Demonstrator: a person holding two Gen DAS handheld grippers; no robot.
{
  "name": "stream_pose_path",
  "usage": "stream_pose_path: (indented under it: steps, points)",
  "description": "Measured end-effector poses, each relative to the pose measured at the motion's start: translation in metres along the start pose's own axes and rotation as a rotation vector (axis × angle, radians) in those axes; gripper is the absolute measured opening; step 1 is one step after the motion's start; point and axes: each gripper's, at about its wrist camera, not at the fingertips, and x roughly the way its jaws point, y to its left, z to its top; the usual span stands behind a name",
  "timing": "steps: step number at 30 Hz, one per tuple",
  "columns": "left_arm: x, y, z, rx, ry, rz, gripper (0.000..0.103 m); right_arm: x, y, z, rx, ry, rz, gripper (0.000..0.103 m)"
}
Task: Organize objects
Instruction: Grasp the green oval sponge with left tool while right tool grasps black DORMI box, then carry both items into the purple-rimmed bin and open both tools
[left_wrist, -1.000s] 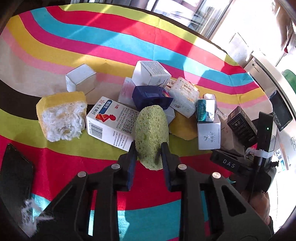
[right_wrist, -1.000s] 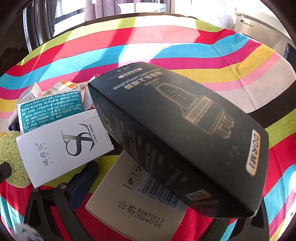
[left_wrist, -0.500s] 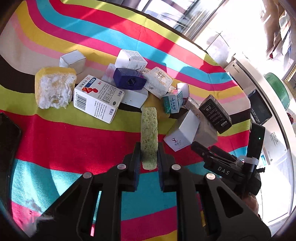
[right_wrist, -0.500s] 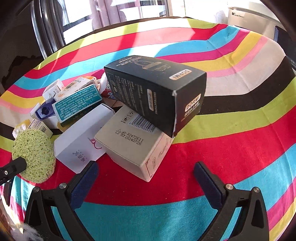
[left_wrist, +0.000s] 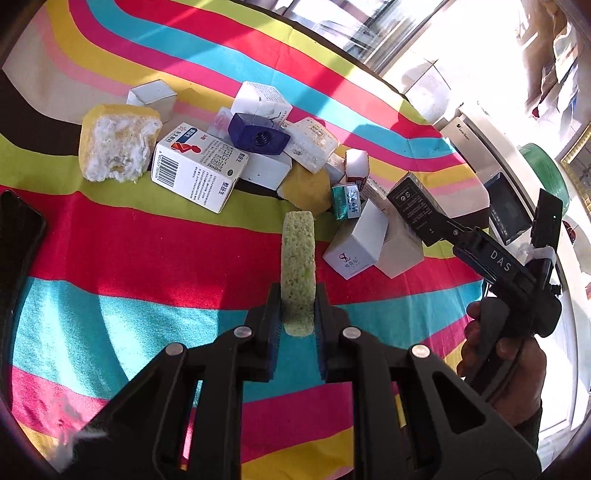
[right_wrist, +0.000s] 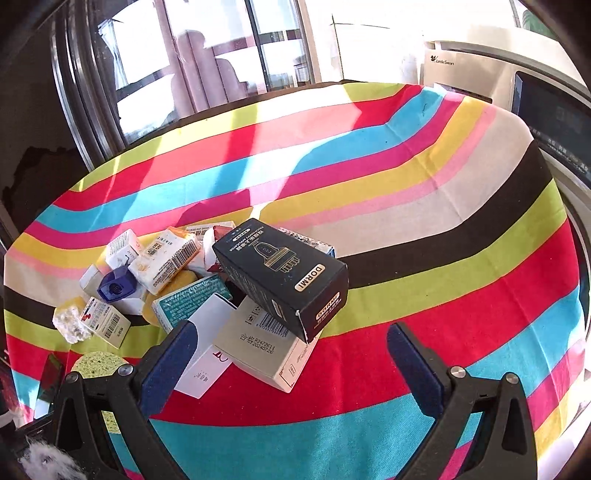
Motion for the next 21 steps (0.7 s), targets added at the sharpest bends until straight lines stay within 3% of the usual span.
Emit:
stream_pose_path:
  steps: [3, 9, 10, 11, 13, 21]
  points:
    - [-0.001, -0.001, -0.002, 0.009, 0.004, -0.005, 0.019, 0.007, 0.002, 0.018, -0.102, -0.022, -0.036, 0.103]
    - [-0.002, -0.004, -0.003, 0.007, 0.006, -0.016, 0.019, 0.029, 0.011, 0.035, -0.285, -0.001, -0.001, 0.103]
    - [-0.002, -0.005, -0.003, 0.007, 0.005, -0.017, 0.019, 0.033, 0.013, 0.035, -0.305, 0.016, -0.001, 0.094]
    - [-0.003, -0.006, -0.003, 0.01, 0.005, -0.018, 0.019, 0.04, 0.016, 0.033, -0.323, 0.041, 0.009, 0.072]
    - [-0.004, -0.009, -0.003, 0.013, 0.001, -0.019, 0.019, 0.046, 0.015, 0.029, -0.315, 0.087, 0.03, 0.043]
    - [-0.009, -0.024, -0.005, 0.031, -0.009, -0.036, 0.019, 0.014, -0.009, 0.003, -0.224, 0.057, 0.07, 0.04]
